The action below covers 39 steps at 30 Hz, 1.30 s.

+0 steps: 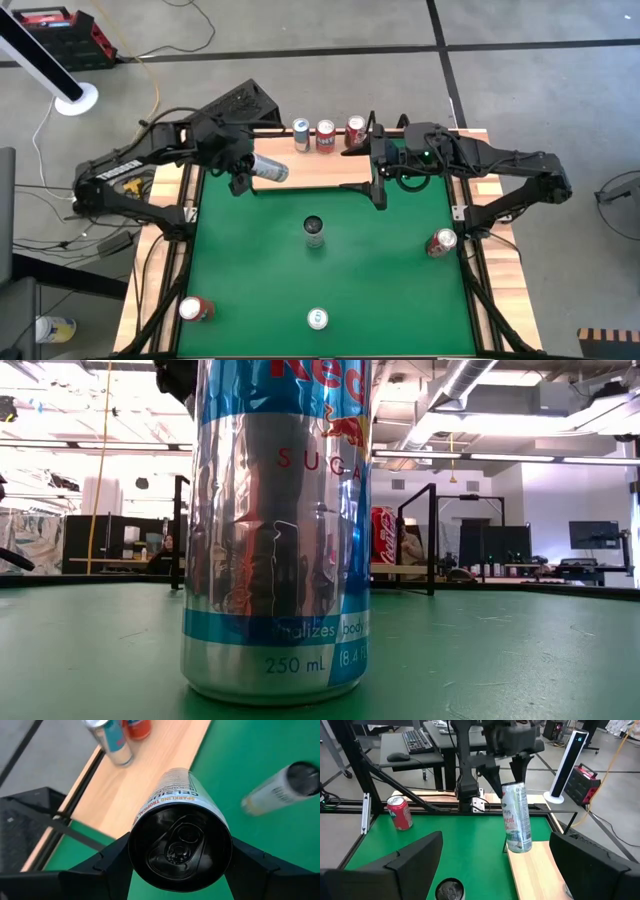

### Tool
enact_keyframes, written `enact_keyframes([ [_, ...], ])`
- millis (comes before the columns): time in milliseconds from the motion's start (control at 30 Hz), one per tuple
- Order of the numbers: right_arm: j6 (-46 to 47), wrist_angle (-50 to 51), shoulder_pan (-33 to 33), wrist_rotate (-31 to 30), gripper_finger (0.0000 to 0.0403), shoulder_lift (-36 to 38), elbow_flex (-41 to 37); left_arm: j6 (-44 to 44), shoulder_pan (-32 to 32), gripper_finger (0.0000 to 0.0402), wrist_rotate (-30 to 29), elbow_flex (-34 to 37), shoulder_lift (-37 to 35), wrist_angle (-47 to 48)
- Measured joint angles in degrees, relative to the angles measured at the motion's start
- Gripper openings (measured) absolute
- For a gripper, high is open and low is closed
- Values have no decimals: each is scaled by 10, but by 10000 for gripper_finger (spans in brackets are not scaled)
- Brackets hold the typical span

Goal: Place canned beverage on shelf
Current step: Put the top white soda can on the shelf

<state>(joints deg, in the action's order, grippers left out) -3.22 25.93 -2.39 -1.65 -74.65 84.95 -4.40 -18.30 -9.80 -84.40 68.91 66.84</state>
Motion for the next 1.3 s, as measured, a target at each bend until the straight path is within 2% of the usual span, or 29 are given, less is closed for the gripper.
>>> enact_keyframes([
  [267,-3,0,0,0,391,0,0,40,-29,233,-16,0,49,26],
  [700,-9,3,-31,0,391,0,0,122,-88,233,-5,0,134,-8],
  [1033,-32,-2,-82,2,391,-8,2,142,-154,233,4,0,137,-12],
  [1200,-35,-2,-118,57,391,-19,0,149,-181,233,22,-2,137,-36],
  [1300,-29,-13,-135,74,391,-26,1,177,-199,233,40,-36,154,-28],
])
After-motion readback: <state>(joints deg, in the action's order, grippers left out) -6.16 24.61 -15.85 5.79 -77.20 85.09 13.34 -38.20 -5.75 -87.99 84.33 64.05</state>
